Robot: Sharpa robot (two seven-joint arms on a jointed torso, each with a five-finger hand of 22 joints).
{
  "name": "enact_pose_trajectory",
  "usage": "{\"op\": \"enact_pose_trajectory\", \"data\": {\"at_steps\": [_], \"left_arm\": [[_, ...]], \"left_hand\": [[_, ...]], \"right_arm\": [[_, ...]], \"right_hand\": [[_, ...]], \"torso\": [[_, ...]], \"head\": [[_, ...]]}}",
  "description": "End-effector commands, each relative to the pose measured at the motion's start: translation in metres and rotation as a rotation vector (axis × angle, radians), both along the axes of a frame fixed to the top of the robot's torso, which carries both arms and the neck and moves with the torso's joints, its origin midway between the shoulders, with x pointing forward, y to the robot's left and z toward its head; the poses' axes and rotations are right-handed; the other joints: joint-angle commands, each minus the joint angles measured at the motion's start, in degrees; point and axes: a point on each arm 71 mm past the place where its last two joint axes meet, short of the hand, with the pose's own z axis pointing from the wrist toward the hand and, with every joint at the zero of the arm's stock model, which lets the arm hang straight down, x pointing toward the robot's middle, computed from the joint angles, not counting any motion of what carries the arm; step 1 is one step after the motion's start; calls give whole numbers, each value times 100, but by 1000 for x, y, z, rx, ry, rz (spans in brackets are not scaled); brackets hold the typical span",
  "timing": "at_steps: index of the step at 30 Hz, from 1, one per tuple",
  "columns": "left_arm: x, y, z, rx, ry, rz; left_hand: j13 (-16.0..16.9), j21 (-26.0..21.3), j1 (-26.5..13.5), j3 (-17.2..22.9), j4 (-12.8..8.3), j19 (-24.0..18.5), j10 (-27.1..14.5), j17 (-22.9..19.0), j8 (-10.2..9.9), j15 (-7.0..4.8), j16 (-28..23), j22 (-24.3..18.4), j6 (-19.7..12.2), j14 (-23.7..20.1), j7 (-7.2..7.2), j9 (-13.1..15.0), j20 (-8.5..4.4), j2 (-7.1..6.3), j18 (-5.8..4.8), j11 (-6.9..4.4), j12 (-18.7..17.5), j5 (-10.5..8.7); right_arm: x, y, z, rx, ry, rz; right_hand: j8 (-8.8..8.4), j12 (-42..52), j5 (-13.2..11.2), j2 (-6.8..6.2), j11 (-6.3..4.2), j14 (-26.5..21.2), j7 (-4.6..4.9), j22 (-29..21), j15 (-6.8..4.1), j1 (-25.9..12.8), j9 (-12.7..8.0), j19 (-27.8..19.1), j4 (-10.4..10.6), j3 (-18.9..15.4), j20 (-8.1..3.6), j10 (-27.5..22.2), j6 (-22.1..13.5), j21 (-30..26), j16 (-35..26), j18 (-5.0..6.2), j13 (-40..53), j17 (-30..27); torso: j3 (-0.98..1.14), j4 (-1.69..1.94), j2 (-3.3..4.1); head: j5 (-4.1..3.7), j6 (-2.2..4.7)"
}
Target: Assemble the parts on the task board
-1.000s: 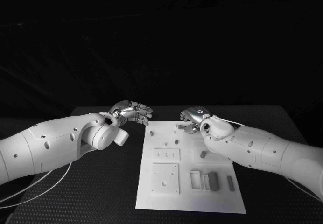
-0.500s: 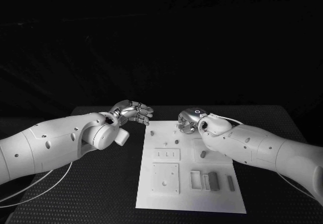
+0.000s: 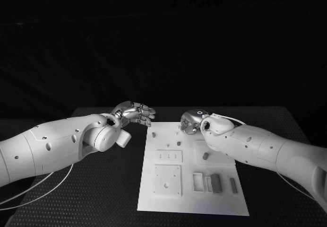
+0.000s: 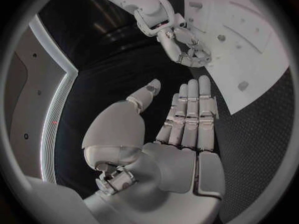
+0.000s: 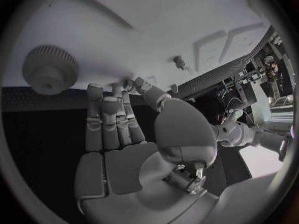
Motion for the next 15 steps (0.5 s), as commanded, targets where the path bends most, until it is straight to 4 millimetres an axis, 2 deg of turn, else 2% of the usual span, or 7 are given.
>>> {"op": "enact_pose_trajectory", "data": {"at_steps": [1, 15], "left_arm": [[0, -2, 2, -3, -7, -16], [0, -4, 3, -4, -7, -19]], "left_hand": [[8, -30, 6, -10, 30, -41, 8, 7, -30, 17, -40, 5, -40, 4, 185, -3, -10, -40, 47, 41, -20, -11], [11, -32, 8, -10, 30, -41, 9, 14, -30, 17, -46, 8, -40, 6, 185, -2, -10, -40, 48, 41, -25, -11]], "right_arm": [[-1, 0, -4, -24, 56, 14], [-3, 5, -6, -31, 77, 33]], "right_hand": [[32, 30, 17, 92, -6, -51, 9, 132, -13, 8, 7, -50, -14, 9, 2, 2, 67, 39, 37, 390, 28, 9], [89, 75, 22, 291, -24, -86, -14, 127, -40, -92, 5, -87, -48, -8, 17, 23, 174, 84, 69, 390, 161, 1]], "torso": [[-1, -2, -3], [4, -1, -2]], "head": [[3, -13], [6, -25]]}}
